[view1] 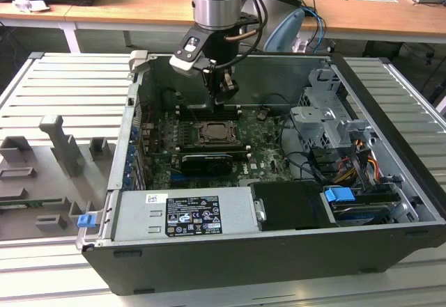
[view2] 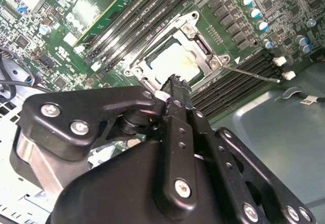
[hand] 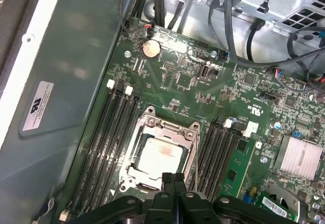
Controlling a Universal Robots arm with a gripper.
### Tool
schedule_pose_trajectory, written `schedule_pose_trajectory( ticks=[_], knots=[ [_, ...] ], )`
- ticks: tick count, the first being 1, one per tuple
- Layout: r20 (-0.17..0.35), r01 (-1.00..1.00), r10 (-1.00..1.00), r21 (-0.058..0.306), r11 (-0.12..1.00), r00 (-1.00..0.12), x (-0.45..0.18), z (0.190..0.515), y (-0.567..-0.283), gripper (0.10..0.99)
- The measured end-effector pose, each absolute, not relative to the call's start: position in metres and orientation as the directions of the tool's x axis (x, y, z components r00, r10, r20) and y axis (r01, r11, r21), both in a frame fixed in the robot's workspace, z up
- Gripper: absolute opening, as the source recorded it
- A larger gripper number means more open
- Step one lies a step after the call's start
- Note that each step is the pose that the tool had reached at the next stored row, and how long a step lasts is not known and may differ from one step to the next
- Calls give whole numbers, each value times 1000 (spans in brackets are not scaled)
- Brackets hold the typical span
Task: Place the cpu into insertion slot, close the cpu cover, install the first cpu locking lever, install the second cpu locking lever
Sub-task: 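Install the first cpu locking lever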
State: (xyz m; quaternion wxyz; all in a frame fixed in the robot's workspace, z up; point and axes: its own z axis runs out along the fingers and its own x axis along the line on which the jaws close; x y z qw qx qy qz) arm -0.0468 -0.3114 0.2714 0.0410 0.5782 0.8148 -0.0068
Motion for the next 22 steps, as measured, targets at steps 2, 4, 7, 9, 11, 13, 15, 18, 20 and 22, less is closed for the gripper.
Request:
schedule_pose_trajectory(
  ticks=[2, 4, 7, 9, 11, 13, 15, 18, 20, 22],
  knots=[
    [-75, 941, 940, 36, 336, -332, -47, 271, -311, 106],
    [-75, 939, 938, 36, 342, -339, -47, 271, -311, 106],
    [-75, 936, 935, 36, 349, -346, -47, 271, -311, 106],
    [-75, 928, 927, 36, 370, -367, -47, 271, -311, 106],
    [-75, 920, 919, 36, 390, -387, -47, 271, -311, 106],
    [-75, 914, 913, 36, 404, -401, -47, 271, -311, 106],
    [-75, 900, 900, 36, 433, -430, -47, 271, -311, 106],
    [-75, 890, 889, 36, 455, -452, -47, 271, -311, 106],
    [-75, 882, 882, 36, 469, -466, -47, 271, -311, 106],
    [-75, 874, 873, 36, 485, -482, -47, 271, -311, 106]
  ],
)
